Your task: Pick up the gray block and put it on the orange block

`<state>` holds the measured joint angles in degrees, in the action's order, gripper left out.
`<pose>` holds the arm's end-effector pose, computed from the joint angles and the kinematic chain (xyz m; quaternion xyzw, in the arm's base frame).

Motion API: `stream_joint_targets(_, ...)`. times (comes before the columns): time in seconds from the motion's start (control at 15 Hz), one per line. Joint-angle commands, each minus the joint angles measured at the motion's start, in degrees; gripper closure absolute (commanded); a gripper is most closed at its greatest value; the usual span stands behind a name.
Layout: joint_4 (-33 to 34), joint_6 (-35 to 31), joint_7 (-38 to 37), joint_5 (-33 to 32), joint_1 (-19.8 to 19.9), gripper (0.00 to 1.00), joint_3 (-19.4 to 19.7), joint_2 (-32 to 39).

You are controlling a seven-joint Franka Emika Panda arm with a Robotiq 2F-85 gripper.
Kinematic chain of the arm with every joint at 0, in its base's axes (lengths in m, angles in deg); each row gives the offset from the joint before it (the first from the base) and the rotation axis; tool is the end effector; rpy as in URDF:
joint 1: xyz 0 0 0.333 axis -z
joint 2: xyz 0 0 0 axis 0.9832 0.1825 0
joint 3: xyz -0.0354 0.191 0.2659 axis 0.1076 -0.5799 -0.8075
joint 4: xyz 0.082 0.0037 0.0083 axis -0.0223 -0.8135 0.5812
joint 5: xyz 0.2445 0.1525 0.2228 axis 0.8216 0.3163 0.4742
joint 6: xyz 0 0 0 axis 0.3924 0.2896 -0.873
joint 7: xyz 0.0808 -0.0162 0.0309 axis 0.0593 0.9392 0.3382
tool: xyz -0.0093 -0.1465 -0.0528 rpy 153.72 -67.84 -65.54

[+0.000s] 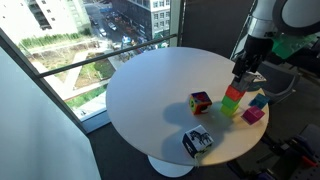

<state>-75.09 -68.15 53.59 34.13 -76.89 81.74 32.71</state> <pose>0.4496 -0.0411 0.3213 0.9973 -0.0328 -0.0466 0.0465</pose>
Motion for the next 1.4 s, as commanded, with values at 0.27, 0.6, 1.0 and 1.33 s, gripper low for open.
stream_joint_targets(0.27, 0.91, 4.18, 4.15, 4.92, -0.44, 0.00, 0.25, -2.28)
stream_joint_targets(0.6, 0.48, 7.13, 5.29, 4.24, -0.31, 0.00, 0.32, -5.27)
stream_joint_targets(1.0, 0.02, 11.69, 8.09, 4.47, -0.34, 0.00, 0.70, -10.07)
stream_joint_targets(1.33, 0.21, 17.81, 9.95, 3.85, 0.12, 0.00, 1.53, -12.96)
